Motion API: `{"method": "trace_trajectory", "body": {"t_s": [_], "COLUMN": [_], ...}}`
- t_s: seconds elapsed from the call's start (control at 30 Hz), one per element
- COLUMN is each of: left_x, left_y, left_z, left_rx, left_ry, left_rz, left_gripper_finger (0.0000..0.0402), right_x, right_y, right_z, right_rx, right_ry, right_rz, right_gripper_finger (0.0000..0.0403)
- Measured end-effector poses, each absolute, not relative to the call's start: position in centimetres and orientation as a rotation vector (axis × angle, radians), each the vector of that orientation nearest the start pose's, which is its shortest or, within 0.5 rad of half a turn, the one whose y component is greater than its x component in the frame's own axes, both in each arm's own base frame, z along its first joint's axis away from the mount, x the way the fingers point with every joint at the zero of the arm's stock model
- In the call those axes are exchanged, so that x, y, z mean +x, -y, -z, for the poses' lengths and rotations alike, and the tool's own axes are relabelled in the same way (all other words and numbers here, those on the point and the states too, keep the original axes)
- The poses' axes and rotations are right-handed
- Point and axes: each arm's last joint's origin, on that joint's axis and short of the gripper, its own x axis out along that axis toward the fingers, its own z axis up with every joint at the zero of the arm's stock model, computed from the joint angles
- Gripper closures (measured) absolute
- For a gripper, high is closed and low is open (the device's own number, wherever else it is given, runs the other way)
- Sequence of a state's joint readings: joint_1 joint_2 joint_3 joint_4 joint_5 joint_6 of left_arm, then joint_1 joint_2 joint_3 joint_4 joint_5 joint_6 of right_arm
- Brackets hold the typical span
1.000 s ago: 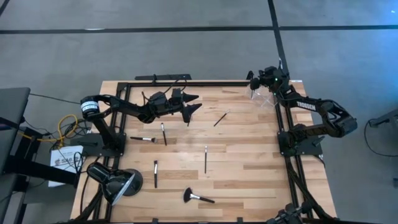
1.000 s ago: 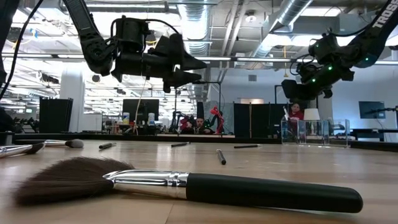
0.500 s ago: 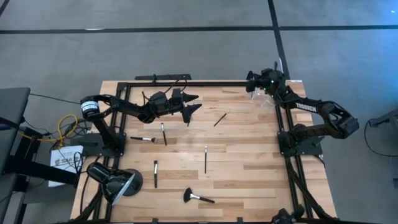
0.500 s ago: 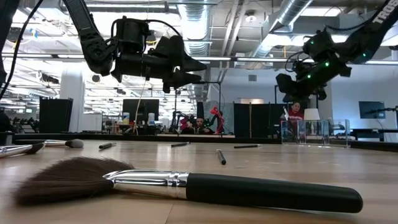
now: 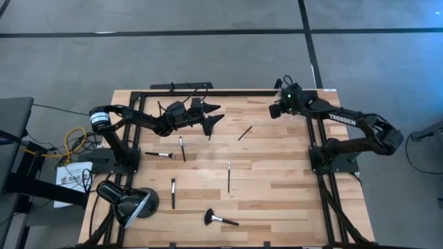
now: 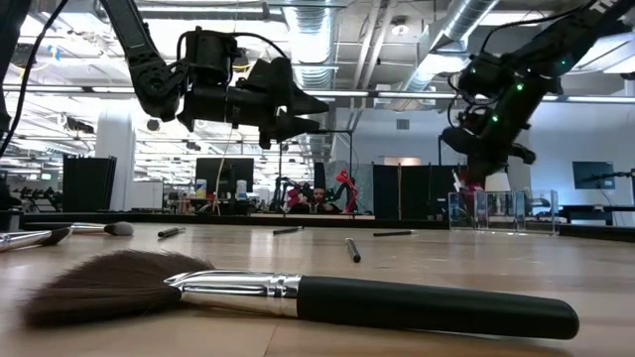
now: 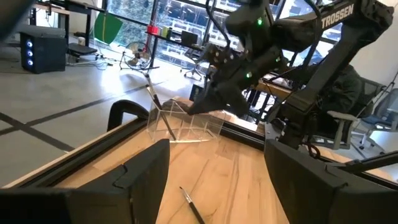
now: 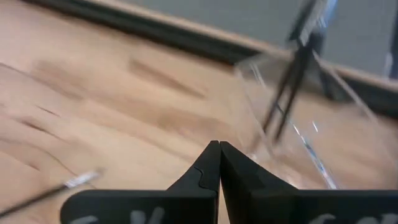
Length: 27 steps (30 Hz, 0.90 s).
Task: Put items in baskets/containers
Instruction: Adjust the transparent organizer
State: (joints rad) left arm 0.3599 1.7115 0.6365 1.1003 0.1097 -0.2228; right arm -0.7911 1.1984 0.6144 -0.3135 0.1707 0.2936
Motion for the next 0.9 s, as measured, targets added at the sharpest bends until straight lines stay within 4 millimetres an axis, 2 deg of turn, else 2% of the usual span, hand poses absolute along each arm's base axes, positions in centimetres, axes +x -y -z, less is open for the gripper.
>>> {"method": "trace_trajectory", "body": {"t_s": [0.13, 0.43, 0.9], "left_x": [30.3, 30.3, 30.3], "left_y": [-11.1, -11.1, -11.1], "left_z": [-18.0, -18.0, -18.0], "left_rx": [-0.219, -0.22, -0.218], "left_ry": [0.052, 0.05, 0.048], "left_rz": [-0.246, -0.247, -0.247], "left_gripper_finger": [0.0142, 0.0142, 0.0142], "right_x": [14.7, 13.2, 13.1], "right_y": [15.6, 16.2, 17.2], "right_z": [-18.0, -16.9, -17.4], "right_rx": [0.538, 0.553, 0.453], "right_ry": [-0.812, -0.838, -0.774], "right_rz": [1.073, 1.142, 1.173], "right_gripper_finger": [0.0402, 0.0402, 0.0402]}}
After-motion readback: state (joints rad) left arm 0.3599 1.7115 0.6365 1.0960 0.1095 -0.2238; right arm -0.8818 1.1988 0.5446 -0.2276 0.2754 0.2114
